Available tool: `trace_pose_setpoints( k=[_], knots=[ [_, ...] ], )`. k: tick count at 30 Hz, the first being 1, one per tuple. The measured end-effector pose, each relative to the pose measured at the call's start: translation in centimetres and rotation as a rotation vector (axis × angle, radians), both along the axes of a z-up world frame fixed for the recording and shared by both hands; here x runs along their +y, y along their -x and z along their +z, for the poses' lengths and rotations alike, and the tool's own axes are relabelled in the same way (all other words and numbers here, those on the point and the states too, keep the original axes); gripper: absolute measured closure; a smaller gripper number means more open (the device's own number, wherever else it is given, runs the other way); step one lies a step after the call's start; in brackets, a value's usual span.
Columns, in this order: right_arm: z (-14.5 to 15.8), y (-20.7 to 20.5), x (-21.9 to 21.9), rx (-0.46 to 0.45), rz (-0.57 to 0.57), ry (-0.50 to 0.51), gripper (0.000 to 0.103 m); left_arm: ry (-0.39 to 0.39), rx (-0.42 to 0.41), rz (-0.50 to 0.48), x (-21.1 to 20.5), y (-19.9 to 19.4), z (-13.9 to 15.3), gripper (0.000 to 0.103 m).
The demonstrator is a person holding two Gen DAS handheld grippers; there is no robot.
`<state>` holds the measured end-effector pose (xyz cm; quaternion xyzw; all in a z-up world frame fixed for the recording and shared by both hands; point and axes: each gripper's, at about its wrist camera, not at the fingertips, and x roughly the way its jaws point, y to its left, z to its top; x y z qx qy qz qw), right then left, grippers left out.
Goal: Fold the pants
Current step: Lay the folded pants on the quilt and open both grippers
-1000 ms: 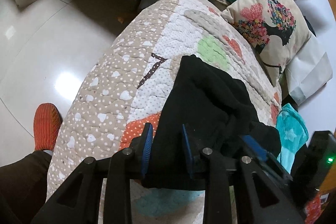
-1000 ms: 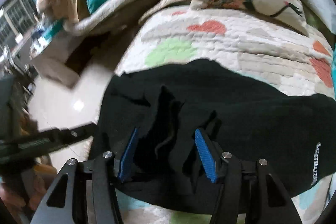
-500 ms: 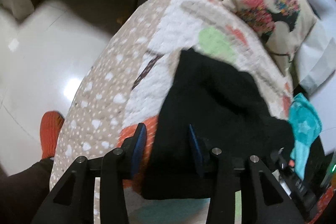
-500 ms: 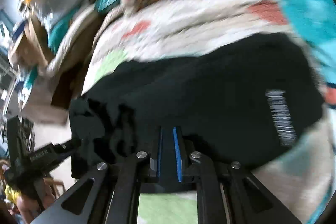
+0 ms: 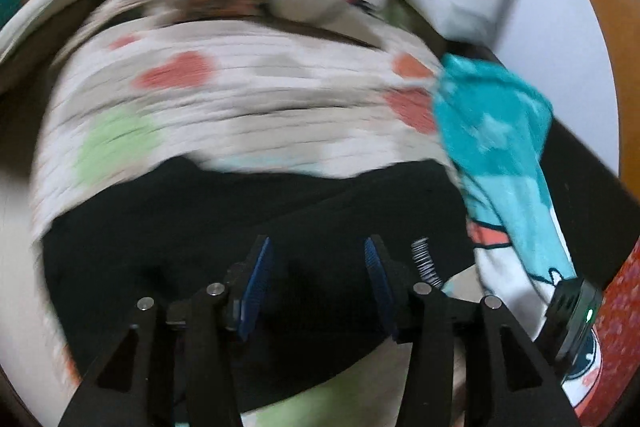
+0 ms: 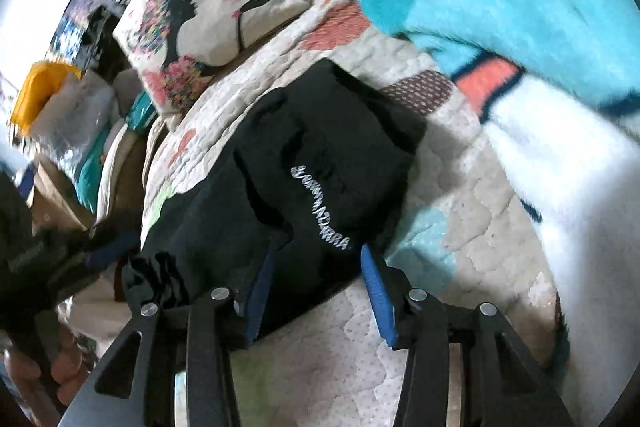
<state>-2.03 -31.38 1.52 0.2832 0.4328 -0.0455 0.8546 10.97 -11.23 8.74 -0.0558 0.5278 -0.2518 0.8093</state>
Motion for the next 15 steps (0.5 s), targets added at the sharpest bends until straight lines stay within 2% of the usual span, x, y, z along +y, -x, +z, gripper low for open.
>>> trace_pose_setpoints(
  k=[2,4,7,9,11,15],
  knots=[
    [-0.6,0.1,-0.9,0.002,-0.031,-0.039,0.053,-0.027,0.017,-0.076,-4.6,-1.5,-0.7,0.054],
    [-1.0,0.1,-1.6,-0.006,-0.064,-0.07,0.049,-0.052,0.036,-0.106,-8.3,-2.9,-1.8,0.054],
    [-1.3,-0.8,-2.8,-0.049,-0.122,-0.072,0.047,-0.059,0.064,-0.122,-11.4,-4.6,-3.1,0.053],
    [-1.6,-1.5,-3.4,-0.072,-0.143,-0.104,0.041,-0.058,0.083,-0.145,-13.1,-5.9,-3.9,0.052],
    [-1.8,-2.0,-3.5,-0.098,-0.144,-0.112,0.039,-0.059,0.105,-0.168,-14.5,-7.0,-4.8,0.042],
    [-1.9,-2.5,-3.5,-0.103,-0.113,-0.094,0.039,-0.112,0.118,-0.25,-16.9,-7.5,-6.3,0.036]
  ],
)
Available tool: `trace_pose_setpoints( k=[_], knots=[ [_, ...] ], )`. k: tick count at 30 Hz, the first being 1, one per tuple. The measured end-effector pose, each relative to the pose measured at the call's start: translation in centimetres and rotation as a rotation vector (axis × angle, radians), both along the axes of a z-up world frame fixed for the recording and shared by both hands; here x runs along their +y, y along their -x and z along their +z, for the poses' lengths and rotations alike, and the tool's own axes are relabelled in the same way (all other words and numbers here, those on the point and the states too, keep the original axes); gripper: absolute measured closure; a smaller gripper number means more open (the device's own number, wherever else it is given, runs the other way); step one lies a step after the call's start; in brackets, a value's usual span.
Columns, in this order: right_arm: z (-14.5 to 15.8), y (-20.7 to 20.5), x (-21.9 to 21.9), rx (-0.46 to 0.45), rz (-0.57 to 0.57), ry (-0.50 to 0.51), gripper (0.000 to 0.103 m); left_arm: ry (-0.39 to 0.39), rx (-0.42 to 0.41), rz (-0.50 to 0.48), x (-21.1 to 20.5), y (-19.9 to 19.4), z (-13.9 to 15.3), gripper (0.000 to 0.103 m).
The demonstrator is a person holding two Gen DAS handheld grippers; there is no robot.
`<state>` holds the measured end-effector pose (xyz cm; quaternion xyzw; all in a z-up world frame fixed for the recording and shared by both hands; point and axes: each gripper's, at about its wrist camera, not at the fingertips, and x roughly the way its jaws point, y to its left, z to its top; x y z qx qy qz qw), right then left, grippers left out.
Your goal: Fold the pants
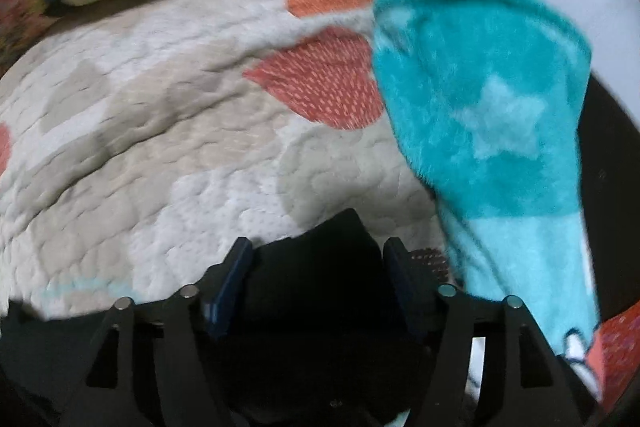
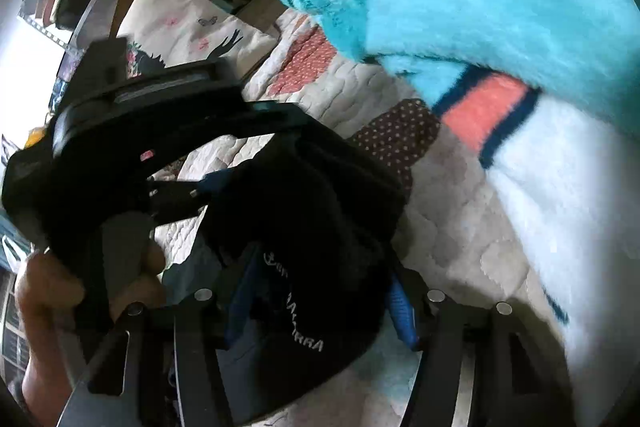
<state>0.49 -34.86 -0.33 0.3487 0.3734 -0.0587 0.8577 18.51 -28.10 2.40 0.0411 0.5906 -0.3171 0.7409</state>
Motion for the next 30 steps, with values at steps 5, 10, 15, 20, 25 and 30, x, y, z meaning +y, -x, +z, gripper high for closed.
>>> trace_pose_setpoints(
  k=[5,10,15,20,25,30],
  knots=[
    [-0.3,-0.6,-0.3,0.022,0.033,-0.038,0.072,-0.108,-0.102,-0.125,-1.5,1.7,0.1,0.057],
    [1.3,-0.9,0.6,-0.022,0.09,-0.047,0.078,0.02,-0.081,-0.049,2.7,1.8,2.9,0.072],
    [5.1,-0.6,4.9,-0.109,0.226,0.036,0.078,0.167,-0.075,0.056,9.6,2.3,7.1,0.075],
    [8.6,-0.2,11.7,-0.166,0.416,0.145,0.078,0.321,-0.044,0.19,18.1,2.5,9.5,0.075],
    [8.1,-1.2,16.9,-0.14,0.549,0.166,0.078,0.411,0.01,0.34,26.2,2.9,7.7,0.075],
    [6.6,-2.2,22.8,-0.091,0.693,0.231,0.079,0.519,0.083,0.503,33.9,4.2,4.5,0.075]
  ],
)
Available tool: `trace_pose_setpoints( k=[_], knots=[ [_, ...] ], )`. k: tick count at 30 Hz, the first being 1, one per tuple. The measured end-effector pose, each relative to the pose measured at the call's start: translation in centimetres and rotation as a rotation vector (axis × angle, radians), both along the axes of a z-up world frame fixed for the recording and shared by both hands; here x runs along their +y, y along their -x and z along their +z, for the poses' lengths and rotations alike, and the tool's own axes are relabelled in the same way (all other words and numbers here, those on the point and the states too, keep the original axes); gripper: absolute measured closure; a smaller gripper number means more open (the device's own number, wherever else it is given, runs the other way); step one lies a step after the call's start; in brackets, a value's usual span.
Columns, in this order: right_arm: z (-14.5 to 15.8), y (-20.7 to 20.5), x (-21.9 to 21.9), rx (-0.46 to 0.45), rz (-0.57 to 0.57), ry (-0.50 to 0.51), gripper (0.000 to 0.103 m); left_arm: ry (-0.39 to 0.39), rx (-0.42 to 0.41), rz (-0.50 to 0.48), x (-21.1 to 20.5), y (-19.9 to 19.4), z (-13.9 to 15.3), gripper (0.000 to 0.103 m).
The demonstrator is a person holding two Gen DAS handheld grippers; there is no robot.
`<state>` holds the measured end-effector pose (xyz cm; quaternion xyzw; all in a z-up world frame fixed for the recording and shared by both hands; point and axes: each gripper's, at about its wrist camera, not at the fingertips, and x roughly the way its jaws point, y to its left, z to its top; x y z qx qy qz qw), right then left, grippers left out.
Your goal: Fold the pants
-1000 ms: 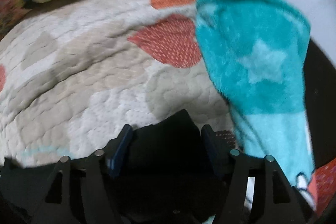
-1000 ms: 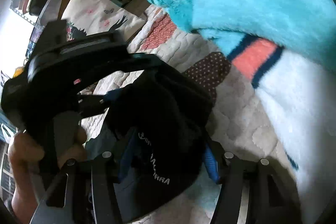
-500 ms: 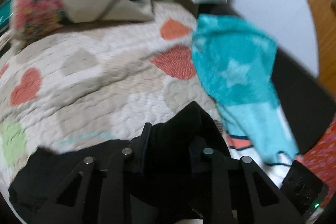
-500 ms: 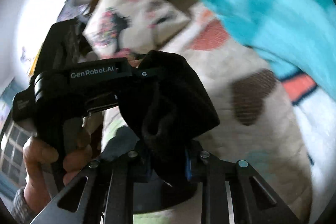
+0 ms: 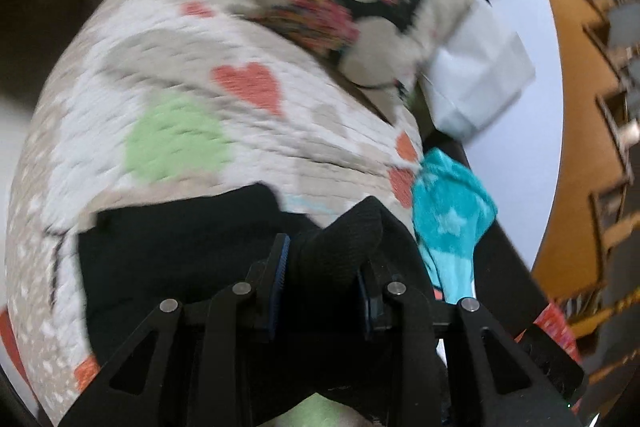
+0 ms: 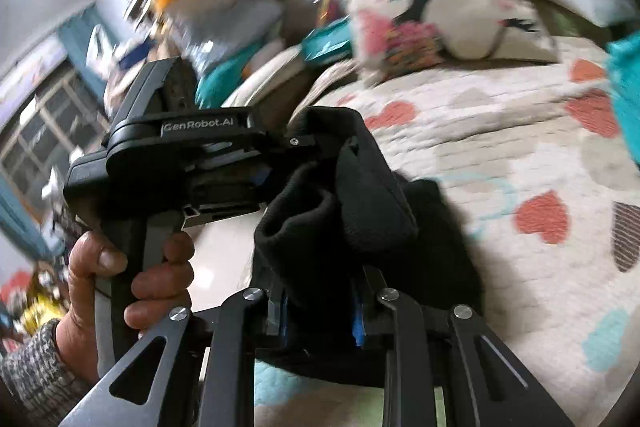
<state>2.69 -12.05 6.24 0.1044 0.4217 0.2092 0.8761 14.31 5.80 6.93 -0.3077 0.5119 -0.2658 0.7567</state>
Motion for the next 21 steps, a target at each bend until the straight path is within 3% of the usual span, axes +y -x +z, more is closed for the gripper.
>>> trace_pose_setpoints(
  k=[6,11,15,19,21],
  knots=[
    [-2.7,-0.4,5.6,0.027,0.129,0.115,0.077,0.08,0.063,0.133,5.5,1.0,-2.8,0.073],
    [-4.8,-0.5,7.3,0.039,0.153,0.164,0.067,0.155,0.115,0.214,8.4,1.5,-4.3,0.069],
    [-5.6,0.1,8.3,0.02,0.171,0.194,0.052,0.167,0.168,0.259,9.9,2.1,-5.1,0.066],
    [-5.1,1.1,9.8,-0.012,0.22,0.218,0.034,0.124,0.142,0.268,10.8,2.8,-4.0,0.066],
    [-5.1,2.0,10.5,-0.021,0.247,0.228,0.031,0.093,0.126,0.27,10.9,3.1,-3.4,0.066]
  ],
)
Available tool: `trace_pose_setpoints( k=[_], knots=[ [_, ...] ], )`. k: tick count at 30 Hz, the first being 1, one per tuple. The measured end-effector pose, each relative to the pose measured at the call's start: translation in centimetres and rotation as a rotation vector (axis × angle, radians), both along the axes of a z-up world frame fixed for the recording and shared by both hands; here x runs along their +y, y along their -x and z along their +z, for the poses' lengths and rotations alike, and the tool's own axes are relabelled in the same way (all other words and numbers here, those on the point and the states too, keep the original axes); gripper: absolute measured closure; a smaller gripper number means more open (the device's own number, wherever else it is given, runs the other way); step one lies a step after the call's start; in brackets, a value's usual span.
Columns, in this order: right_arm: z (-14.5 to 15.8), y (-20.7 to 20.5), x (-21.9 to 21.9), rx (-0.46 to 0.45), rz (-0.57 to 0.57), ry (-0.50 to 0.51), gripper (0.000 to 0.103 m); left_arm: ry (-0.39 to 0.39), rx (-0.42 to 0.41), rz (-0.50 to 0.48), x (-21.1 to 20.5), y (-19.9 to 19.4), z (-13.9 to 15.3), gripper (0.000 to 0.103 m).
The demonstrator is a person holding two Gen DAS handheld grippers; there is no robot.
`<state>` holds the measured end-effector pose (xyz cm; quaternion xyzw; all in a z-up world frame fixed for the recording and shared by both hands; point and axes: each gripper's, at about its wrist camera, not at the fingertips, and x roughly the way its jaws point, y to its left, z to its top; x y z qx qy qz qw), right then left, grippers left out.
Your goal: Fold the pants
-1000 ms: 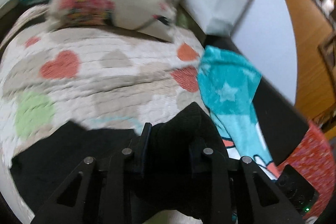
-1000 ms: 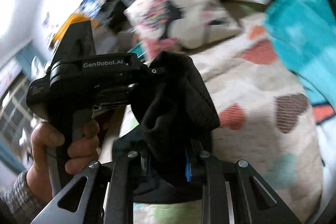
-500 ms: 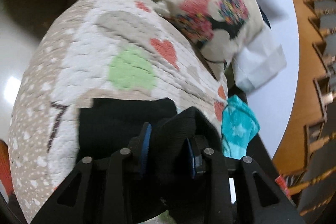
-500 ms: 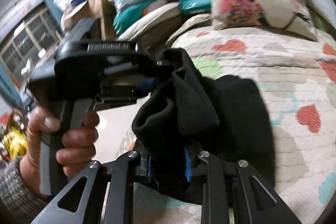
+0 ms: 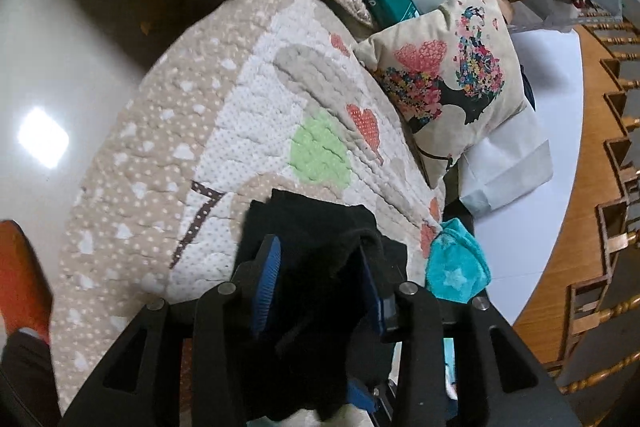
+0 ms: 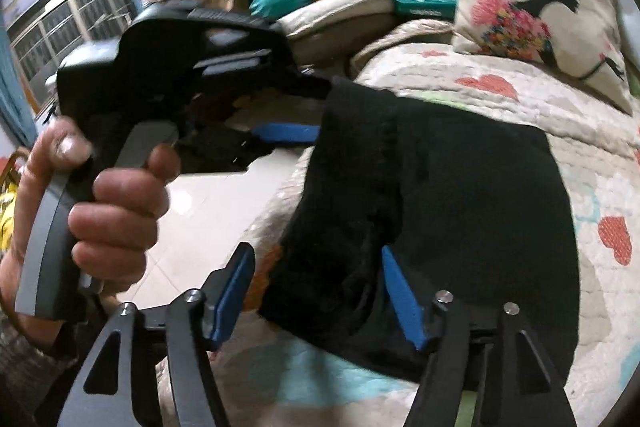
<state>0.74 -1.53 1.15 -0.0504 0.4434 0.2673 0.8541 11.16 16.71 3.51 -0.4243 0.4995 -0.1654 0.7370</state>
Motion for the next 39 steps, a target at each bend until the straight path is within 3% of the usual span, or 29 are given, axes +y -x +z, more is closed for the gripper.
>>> trace_pose_setpoints(
  k=[3,5,10,16,21,25,30,33,36,39],
  knots=[
    [-0.3,0.7,0.8,-0.004,0.031,0.02,0.024,-0.042,0.018,0.003,0.0,0.2,-0.1,0.066],
    [-0.5,0.7,0.8,0.009,0.029,0.018,0.023,-0.079,0.073,0.02,0.3,0.2,-0.8,0.062],
    [-0.8,0.8,0.4,0.04,0.031,-0.004,0.021,0.0,0.171,0.104,2.8,0.7,-3.0,0.06],
    [-0.9,1.1,0.5,0.05,0.015,-0.021,0.016,-0.031,0.156,0.236,5.5,0.9,-2.7,0.059],
    [-0.1,1.9,0.5,0.032,0.026,-0.037,0.016,-0.028,0.089,0.215,4.5,1.5,-0.5,0.059],
    [1.0,3.1,0.3,0.023,0.065,-0.043,0.016,-0.142,-0.006,0.134,2.2,2.0,2.2,0.055],
    [2.2,4.4,-2.6,0.016,0.036,-0.03,0.016,-0.339,-0.09,-0.068,-3.1,2.3,3.3,0.052],
    [2.9,4.2,-5.9,0.007,-0.061,-0.044,0.016,-0.433,-0.047,-0.136,-4.8,2.3,2.1,0.052],
    [3.3,3.7,-9.4,0.011,-0.173,-0.066,0.016,-0.528,0.029,-0.109,-4.1,2.1,0.2,0.051],
    [3.7,3.4,-12.0,0.01,-0.254,-0.096,0.016,-0.629,0.047,-0.061,-3.0,2.3,-0.1,0.049]
  ],
)
